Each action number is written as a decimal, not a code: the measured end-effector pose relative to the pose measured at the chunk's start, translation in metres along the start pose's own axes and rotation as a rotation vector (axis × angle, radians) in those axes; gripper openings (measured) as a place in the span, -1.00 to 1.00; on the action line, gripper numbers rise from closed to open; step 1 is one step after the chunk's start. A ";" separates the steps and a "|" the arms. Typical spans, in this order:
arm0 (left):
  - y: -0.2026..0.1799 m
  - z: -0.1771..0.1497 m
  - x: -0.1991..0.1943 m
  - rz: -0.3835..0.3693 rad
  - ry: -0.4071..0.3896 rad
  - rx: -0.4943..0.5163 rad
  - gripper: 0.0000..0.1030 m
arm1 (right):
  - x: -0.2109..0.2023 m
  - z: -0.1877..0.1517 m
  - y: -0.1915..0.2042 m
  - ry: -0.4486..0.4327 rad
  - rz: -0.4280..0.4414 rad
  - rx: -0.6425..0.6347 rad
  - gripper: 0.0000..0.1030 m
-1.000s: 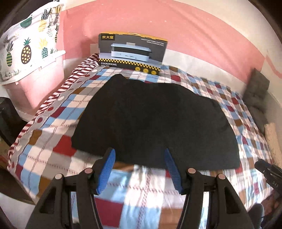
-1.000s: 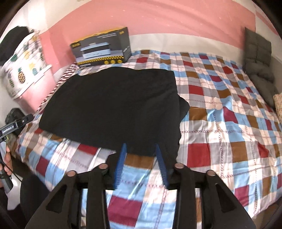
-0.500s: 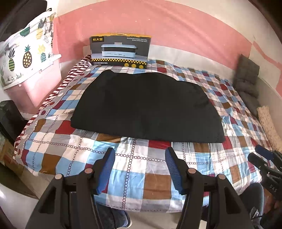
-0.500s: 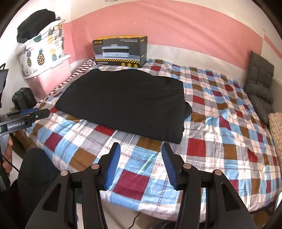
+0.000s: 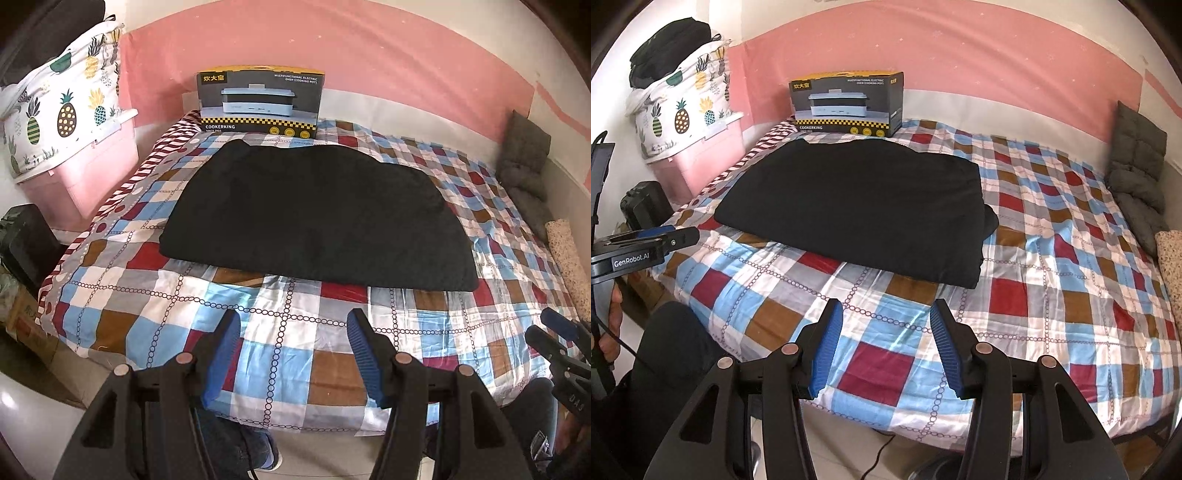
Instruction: Fold large clothes
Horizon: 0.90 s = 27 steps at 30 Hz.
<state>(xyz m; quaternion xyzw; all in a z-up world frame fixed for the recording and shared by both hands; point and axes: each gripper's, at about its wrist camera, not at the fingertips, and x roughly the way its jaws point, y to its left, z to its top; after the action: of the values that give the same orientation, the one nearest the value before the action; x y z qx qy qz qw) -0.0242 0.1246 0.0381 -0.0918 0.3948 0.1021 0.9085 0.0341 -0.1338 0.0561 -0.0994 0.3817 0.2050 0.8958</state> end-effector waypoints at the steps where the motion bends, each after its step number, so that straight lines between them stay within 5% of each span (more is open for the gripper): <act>1: 0.000 0.000 0.000 0.003 -0.001 0.001 0.21 | 0.001 0.000 0.000 0.002 0.001 -0.001 -0.03; 27: -0.004 -0.002 0.004 -0.002 0.021 0.001 0.21 | 0.010 -0.001 -0.002 0.027 0.004 0.012 -0.02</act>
<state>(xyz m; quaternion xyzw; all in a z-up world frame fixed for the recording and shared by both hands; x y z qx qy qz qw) -0.0219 0.1210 0.0341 -0.0931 0.4044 0.1001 0.9043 0.0406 -0.1324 0.0482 -0.0962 0.3952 0.2032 0.8906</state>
